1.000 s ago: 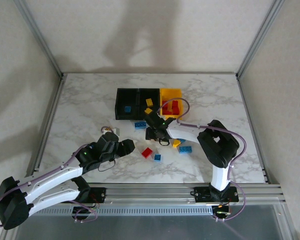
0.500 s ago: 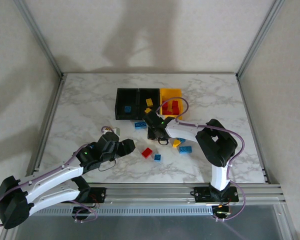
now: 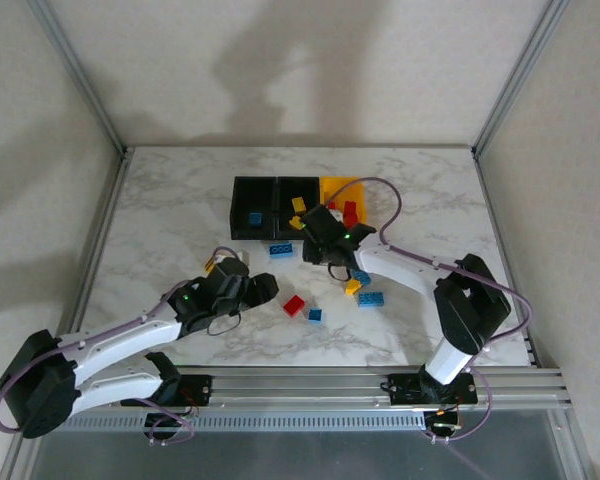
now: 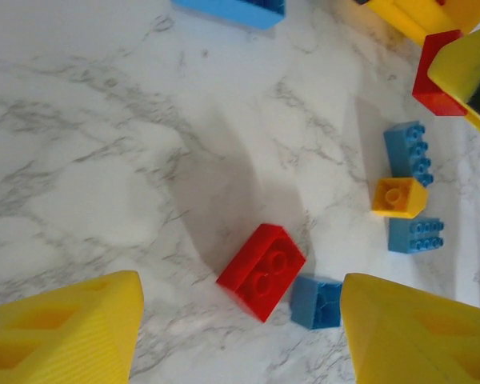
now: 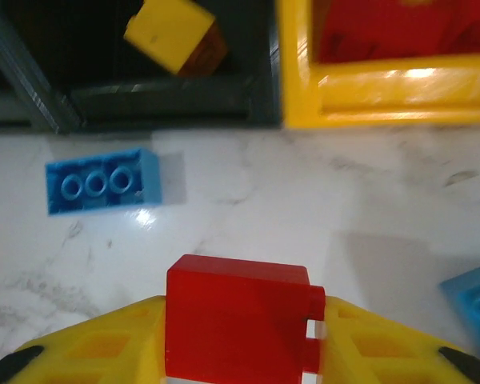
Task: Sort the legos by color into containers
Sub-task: Place the lego in the container.
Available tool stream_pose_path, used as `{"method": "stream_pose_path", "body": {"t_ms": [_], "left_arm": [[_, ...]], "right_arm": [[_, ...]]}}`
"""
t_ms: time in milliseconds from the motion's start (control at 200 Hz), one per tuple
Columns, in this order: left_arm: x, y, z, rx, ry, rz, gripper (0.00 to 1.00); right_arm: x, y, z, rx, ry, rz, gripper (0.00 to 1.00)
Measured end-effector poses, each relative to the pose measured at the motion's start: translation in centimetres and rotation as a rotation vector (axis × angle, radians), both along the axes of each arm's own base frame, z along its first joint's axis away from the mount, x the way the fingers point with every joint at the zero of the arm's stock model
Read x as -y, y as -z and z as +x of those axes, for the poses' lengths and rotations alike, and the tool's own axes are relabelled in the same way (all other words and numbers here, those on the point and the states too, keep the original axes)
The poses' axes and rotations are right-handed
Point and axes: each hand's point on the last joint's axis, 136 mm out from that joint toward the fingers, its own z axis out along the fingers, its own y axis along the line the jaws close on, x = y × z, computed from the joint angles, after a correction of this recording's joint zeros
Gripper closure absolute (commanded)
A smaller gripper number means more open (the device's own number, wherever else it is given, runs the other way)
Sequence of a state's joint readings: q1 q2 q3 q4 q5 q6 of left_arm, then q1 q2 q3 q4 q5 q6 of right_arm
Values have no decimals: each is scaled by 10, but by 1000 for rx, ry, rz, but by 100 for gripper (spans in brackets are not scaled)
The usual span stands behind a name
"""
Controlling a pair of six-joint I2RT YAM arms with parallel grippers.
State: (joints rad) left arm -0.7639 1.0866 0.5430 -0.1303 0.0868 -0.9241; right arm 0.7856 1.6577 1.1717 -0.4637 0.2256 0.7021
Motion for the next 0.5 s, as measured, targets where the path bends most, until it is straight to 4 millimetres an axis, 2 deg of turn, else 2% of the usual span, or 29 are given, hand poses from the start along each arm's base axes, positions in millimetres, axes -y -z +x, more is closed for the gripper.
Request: {"method": "stream_pose_path", "body": {"t_ms": [160,250,355,501], "left_arm": [[25,-21,19,42,20,-35,35],[38,-32,28,63,36,-46,35],[46,-37,32,79,52,-53,35],[48,-35,32,78,57,-49,35]], "right_arm": [[33,-15,36,37,69,-21,57],[47,-27,64,69,109,-24,57],[57,-36,94,98,139,-26,57],[63,-31,124,99,156,-41,57]]}}
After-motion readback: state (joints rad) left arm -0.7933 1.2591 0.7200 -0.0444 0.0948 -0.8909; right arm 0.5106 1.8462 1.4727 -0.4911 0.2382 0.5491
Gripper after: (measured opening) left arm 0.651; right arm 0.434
